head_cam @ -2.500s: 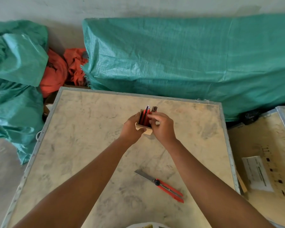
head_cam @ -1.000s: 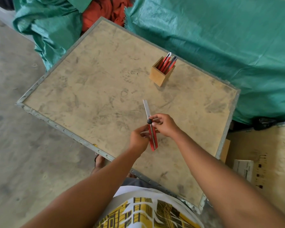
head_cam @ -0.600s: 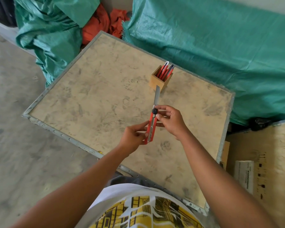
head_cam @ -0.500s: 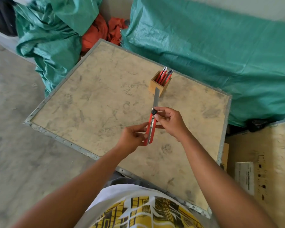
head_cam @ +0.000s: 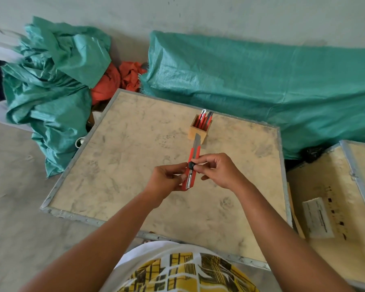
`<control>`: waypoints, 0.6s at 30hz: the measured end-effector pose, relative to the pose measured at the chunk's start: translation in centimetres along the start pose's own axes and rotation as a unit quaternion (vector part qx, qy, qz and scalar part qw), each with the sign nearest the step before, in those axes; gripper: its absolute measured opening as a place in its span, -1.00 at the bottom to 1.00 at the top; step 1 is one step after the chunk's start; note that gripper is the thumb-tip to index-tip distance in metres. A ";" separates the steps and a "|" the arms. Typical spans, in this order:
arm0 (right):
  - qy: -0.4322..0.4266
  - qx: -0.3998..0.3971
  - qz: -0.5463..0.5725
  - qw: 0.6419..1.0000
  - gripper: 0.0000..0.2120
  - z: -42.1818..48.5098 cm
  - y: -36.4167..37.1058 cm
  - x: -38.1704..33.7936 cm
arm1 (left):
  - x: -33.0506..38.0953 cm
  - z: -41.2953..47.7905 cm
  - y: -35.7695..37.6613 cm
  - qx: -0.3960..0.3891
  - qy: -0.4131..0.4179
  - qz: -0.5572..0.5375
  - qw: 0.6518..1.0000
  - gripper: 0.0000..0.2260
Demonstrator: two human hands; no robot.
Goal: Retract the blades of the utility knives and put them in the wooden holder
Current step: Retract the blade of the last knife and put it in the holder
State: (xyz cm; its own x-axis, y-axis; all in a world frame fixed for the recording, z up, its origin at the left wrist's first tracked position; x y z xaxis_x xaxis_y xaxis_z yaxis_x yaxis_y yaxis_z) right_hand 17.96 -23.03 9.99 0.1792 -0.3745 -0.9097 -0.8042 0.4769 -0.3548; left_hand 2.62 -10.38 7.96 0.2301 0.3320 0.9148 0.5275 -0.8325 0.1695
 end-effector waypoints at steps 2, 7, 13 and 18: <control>-0.007 -0.002 -0.016 1.000 -0.78 -0.2 0.6 -0.6 | 0.5 0.1 -0.8 -0.017 -0.003 -0.016 1.000 -0.70; -0.032 0.007 -0.063 0.997 -0.78 -0.2 2.1 -2.1 | 1.7 0.8 -2.6 -0.039 -0.011 -0.038 0.998 -0.70; -0.013 0.025 -0.068 0.997 -0.78 0.4 3.6 -3.2 | 2.8 1.6 -4.8 -0.074 -0.019 -0.027 0.997 -0.70; -0.020 0.046 -0.072 0.996 -0.72 1.0 4.4 -3.6 | 3.7 2.6 -5.9 -0.124 -0.027 -0.025 0.992 -0.66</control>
State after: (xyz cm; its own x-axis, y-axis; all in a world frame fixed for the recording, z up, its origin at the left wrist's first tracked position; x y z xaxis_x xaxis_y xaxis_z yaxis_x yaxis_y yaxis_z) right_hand 14.33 -18.82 11.54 0.3123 -0.4136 -0.8552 -0.7138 0.4919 -0.4985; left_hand 2.51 -3.08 9.43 0.2561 0.3942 0.8826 0.3238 -0.8953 0.3060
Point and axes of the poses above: each hand's wrist, its own z-axis towards the middle knuckle, its own y-axis out of the palm, x = y × z, the point moved 1 cm from there along z, towards the middle knuckle, and after that the axes turned 1 degree about z, right-handed, at the moved point
